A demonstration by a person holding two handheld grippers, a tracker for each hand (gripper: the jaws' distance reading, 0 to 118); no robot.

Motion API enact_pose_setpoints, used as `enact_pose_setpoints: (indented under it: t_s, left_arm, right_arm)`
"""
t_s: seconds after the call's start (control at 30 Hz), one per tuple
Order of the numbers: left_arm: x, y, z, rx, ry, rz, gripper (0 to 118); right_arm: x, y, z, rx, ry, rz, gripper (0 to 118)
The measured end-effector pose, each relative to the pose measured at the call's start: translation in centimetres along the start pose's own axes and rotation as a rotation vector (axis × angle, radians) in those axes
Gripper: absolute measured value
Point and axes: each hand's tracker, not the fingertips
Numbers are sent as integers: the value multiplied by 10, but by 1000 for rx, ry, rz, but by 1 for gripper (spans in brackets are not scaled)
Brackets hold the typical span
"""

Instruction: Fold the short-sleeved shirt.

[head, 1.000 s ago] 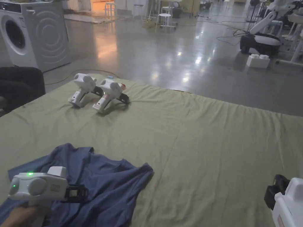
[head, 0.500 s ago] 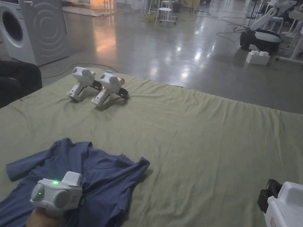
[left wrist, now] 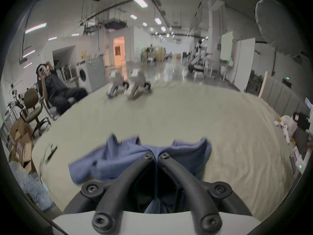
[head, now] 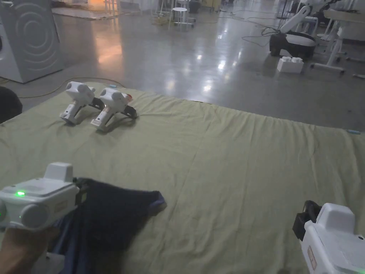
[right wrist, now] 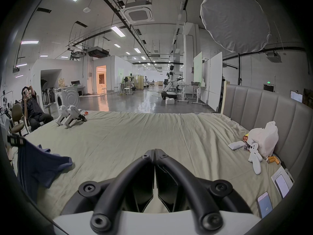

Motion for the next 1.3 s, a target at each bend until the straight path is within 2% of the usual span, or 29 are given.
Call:
enact_pose_setpoints:
  t_s: [0.07, 0.1, 0.27, 0.53, 0.77, 1.0, 1.03, 1.1, 1.17, 1.2, 1.23, 1.3]
  left_arm:
    - [16, 29, 11, 80, -40, -32, 0]
    - [55, 49, 39, 114, -56, -52, 0]
    - [131, 108, 71, 223, -194, -115, 0]
    - [268, 149, 88, 298, -434, -186, 0]
    - [379, 117, 66, 182, -612, -270, 0]
    - [438, 20, 32, -39, -708, -314, 2]
    - [442, 4, 32, -61, -724, -311, 8]
    - [446, -18, 34, -97, -766, -317, 31]
    - [449, -35, 37, -94, -747, -334, 70]
    - [448, -39, 38, -92, -739, -341, 78]
    - [445, -41, 39, -80, -725, -343, 81]
    - [435, -35, 44, -34, -687, -322, 81]
  right_arm:
    - [5, 4, 4, 12, -4, -11, 0]
    - [8, 6, 6, 19, -6, -13, 0]
    - [25, 16, 18, 58, -27, -32, 0]
    - [67, 24, 43, 106, -95, -58, 0]
    - [111, 20, 62, 116, -184, -88, 0]
    - [141, 1, 75, 80, -241, -102, 0]
    - [144, -2, 76, 72, -246, -102, 0]
    - [148, -8, 77, 54, -250, -106, 0]
    - [149, -12, 76, 40, -252, -110, 0]
    - [149, -13, 76, 35, -250, -111, 0]
    - [148, -13, 76, 31, -247, -110, 0]
    - [146, -13, 75, 29, -238, -103, 0]
